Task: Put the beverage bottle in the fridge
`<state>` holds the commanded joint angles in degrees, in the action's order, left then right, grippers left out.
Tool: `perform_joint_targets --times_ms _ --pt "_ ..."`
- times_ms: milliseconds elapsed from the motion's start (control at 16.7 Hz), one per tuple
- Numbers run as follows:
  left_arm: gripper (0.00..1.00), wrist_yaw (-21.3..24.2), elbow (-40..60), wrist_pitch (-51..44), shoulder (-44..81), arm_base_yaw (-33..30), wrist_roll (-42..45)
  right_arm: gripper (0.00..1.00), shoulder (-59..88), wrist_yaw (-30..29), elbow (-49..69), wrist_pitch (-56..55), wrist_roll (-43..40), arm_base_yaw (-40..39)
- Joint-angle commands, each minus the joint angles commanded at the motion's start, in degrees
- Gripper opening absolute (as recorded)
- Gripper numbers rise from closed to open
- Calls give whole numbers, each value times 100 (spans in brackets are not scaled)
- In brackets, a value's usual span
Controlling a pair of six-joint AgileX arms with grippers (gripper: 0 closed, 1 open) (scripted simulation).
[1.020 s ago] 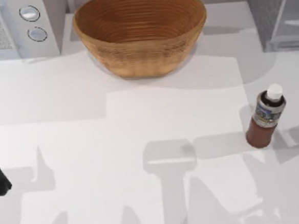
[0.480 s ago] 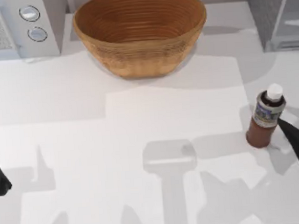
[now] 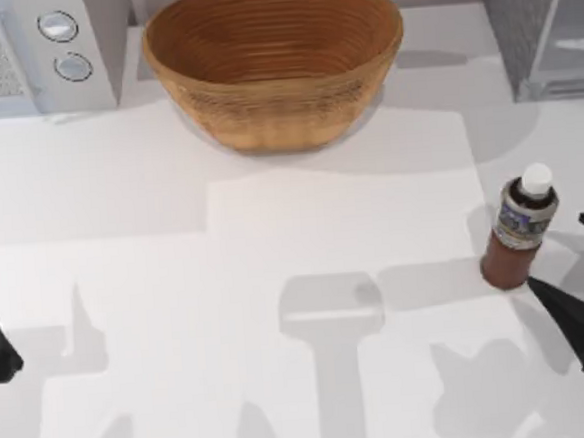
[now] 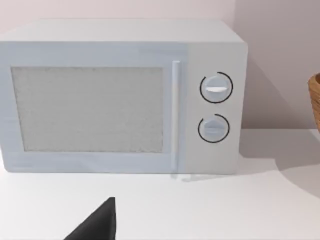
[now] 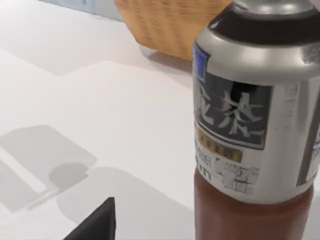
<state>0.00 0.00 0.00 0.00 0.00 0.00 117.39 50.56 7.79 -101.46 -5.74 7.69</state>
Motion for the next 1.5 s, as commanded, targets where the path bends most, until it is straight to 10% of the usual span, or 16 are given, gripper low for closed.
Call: perform_joint_targets --times_ms 1500 --pt "100 0 0 0 0 0 0 100 283 -1172 963 542 216 -1177"
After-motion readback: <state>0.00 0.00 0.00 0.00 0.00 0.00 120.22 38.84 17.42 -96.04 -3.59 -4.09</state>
